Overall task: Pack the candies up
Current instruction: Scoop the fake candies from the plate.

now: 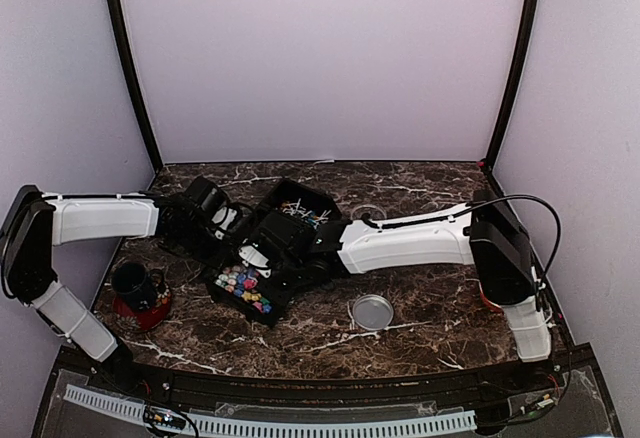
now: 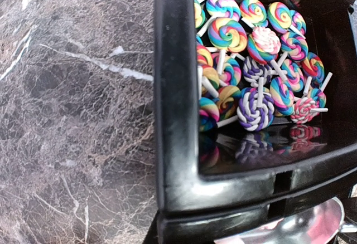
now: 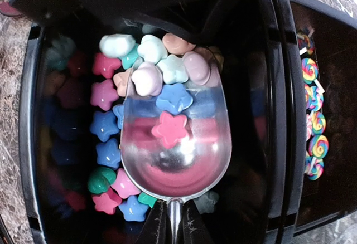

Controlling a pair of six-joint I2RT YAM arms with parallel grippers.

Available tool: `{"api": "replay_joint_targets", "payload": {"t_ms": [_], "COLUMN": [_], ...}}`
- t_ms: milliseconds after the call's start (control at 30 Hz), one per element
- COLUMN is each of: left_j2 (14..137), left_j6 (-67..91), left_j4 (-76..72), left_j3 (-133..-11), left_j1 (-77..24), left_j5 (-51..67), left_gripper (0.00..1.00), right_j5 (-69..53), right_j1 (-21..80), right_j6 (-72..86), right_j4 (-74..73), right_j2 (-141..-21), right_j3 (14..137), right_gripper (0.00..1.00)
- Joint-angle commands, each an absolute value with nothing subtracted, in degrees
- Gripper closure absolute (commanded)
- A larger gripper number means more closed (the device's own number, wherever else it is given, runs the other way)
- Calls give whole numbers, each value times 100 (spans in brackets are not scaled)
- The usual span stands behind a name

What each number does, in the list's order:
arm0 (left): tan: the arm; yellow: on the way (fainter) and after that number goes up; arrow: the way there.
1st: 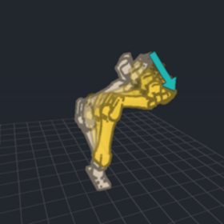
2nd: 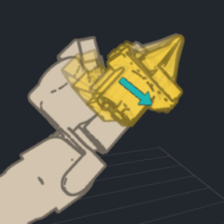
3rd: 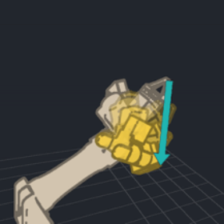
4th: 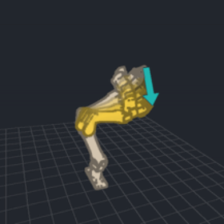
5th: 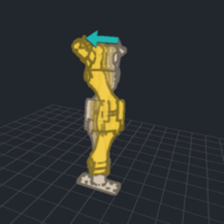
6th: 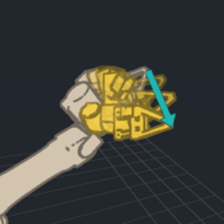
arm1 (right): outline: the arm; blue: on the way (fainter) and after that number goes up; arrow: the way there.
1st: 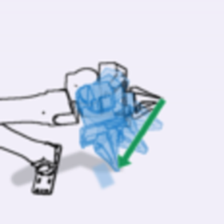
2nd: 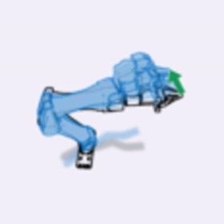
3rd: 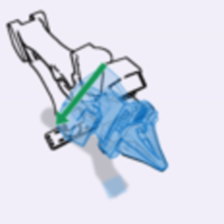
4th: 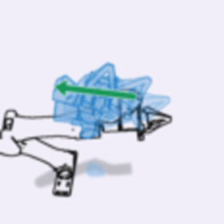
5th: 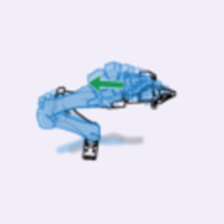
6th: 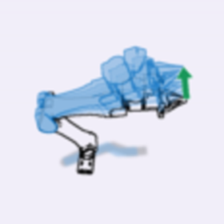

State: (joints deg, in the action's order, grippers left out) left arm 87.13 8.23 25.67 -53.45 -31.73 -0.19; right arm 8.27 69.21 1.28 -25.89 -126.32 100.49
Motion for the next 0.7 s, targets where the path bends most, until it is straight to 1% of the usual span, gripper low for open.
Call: {"api": "replay_joint_targets", "payload": {"t_ms": [0,133,267,667], "left_j2": [7910,7787,7790,7768], "left_j6": [965,970,989,1092], "left_j4": [1403,1300,1306,1352], "left_j3": [-5550,-5467,-5449,-5449], "left_j1": [-3292,-3261,-3236,-3072], "left_j5": [618,615,619,575], "left_gripper": [100,100,100,100], "right_j5": [541,402,397,303], "right_j1": [6759,6683,6655,6560], "right_j6": [403,472,451,404], "right_j4": [-1552,-795,-422,1451], "right_j2": [-12606,-12446,-12319,-11629], "right_j3": [9210,8691,8419,6834], "right_gripper": [100,100,100,100]}}
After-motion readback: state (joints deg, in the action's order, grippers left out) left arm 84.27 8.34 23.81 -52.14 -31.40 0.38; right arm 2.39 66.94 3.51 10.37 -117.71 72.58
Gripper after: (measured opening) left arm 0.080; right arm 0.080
